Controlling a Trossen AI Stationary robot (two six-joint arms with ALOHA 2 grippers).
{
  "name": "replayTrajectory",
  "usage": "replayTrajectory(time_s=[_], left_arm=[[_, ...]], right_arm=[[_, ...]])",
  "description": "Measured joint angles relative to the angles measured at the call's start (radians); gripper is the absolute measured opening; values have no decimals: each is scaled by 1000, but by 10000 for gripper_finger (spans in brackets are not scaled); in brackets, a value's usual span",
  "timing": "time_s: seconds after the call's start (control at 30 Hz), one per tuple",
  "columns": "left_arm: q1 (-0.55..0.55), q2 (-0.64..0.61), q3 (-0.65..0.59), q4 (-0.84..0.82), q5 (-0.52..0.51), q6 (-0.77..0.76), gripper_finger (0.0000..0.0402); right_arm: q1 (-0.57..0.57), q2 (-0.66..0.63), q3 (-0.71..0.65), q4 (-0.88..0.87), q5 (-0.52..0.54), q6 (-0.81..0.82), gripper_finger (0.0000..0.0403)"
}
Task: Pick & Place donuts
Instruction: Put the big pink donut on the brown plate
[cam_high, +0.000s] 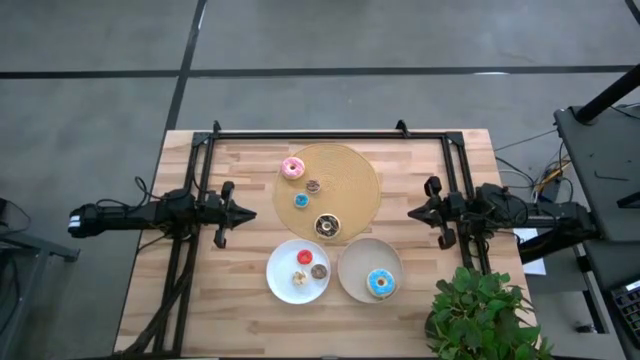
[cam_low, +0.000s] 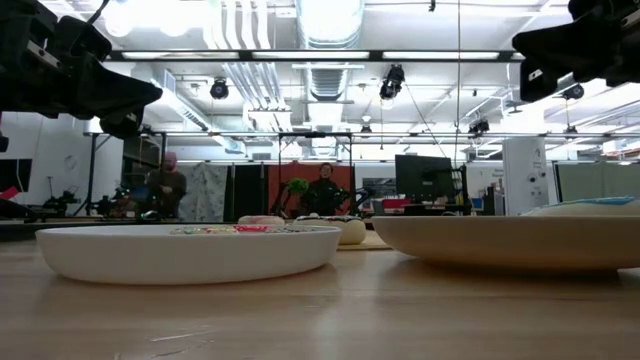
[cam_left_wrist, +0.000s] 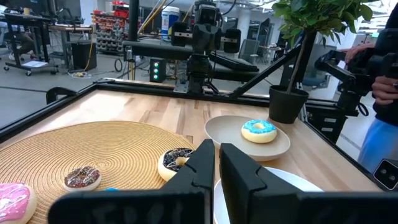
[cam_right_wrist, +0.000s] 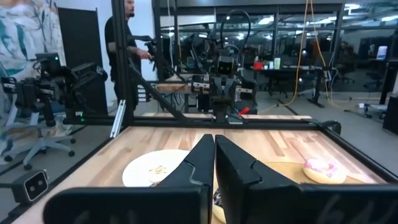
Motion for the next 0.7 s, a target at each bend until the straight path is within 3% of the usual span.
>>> replayTrajectory(time_s=[0.7], left_arm=[[0,0,0,0,0,0,0]], right_arm=[[0,-129,-52,-55,2,37,8]])
